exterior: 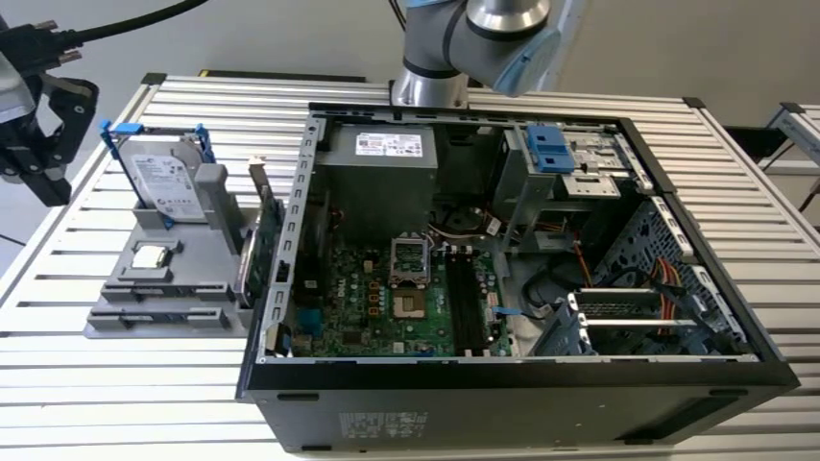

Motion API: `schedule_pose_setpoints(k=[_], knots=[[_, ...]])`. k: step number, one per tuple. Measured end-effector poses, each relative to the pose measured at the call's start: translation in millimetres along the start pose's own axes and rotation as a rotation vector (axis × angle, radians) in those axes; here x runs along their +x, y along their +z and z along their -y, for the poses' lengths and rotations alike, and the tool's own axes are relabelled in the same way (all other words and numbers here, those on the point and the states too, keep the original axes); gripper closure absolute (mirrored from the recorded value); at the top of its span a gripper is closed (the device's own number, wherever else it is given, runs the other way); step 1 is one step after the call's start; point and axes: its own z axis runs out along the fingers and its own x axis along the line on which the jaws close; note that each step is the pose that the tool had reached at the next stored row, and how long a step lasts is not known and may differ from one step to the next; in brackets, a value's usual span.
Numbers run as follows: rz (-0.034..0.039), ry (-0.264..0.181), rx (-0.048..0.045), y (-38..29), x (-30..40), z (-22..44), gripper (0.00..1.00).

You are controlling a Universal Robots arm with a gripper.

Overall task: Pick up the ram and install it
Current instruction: 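Pick up the ram and move it above insertion slot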

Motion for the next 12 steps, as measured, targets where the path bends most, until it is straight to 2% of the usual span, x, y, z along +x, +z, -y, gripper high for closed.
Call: schedule_pose_setpoints(k=[12], knots=[[-0.0070, -0.152, -0.0005, 0.0, 0.0, 0.0, 1.00]])
